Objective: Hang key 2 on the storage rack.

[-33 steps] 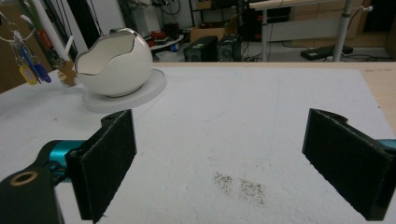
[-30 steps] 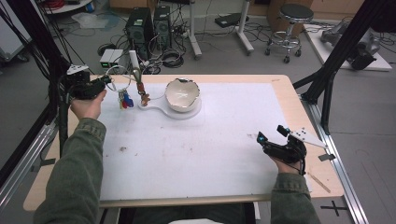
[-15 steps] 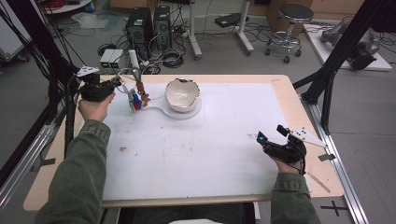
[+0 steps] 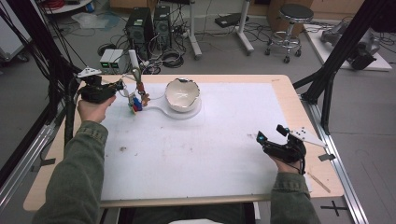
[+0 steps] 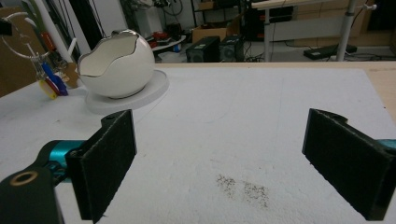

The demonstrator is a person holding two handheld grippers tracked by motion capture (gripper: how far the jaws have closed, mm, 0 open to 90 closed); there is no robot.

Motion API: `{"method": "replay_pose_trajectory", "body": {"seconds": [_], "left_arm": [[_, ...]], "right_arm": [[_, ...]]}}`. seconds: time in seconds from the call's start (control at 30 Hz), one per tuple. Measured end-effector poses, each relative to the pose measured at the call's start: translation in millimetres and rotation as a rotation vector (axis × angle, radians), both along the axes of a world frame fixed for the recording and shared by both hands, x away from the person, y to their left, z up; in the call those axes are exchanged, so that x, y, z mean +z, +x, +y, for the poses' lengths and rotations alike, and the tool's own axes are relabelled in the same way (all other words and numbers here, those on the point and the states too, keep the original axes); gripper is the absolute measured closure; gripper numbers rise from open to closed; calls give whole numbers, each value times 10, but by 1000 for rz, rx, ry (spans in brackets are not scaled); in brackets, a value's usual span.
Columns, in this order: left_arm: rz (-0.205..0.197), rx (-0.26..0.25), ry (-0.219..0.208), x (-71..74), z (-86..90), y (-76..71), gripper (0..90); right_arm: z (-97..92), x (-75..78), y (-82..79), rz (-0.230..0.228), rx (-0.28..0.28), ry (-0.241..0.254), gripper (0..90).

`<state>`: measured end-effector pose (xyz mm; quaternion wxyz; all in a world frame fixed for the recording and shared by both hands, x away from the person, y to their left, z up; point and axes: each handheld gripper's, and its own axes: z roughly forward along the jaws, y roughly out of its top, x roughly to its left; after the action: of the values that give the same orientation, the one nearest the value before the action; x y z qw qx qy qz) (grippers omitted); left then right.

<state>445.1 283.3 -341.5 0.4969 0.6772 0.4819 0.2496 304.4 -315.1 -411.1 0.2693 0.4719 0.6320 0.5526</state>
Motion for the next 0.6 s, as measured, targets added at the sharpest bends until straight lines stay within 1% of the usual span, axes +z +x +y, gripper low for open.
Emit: {"method": "replay_pose_trajectory", "body": {"seconds": [0.03, 0.1, 0.13, 0.17, 0.23, 0.3, 0.33, 0.37, 0.4, 0.43, 0.53, 0.57, 0.6], "left_arm": [[-1, -6, 5, 0, -2, -2, 811], [9, -26, -3, -6, 9, 1, 772], [11, -34, -27, -6, 21, 0, 744], [9, -34, -39, -1, 29, -2, 710], [-5, -27, -57, 21, 58, -12, 618], [-12, -26, -80, 42, 95, -25, 567], [-8, -19, -89, 54, 119, -33, 534], [-5, -13, -97, 60, 133, -36, 472], [-6, -6, -112, 67, 159, -45, 442], [-14, -8, -127, 70, 181, -54, 398], [-41, -2, -161, 79, 224, -89, 308], [-44, -1, -164, 80, 234, -94, 247], [-47, 4, -173, 81, 244, -103, 209]], "right_arm": [[1, 1, -4, 6, 0, 5, 90], [-2, 1, -2, 2, -1, 3, 90], [-2, 1, -3, 2, -1, 3, 90], [-2, 2, -8, 5, 0, 4, 90], [-10, 1, -6, -1, 0, 1, 90], [-10, 3, -11, 3, -3, 6, 90], [-12, 3, -12, 3, -3, 7, 90], [-14, 3, -12, 0, -6, 7, 90], [-14, 3, -14, 1, -4, 8, 90], [-13, 5, -17, 3, -5, 9, 90], [-18, 5, -17, -1, -7, 4, 89], [-18, 4, -16, -1, -7, 4, 89], [-18, 4, -16, -2, -7, 5, 89]]}}
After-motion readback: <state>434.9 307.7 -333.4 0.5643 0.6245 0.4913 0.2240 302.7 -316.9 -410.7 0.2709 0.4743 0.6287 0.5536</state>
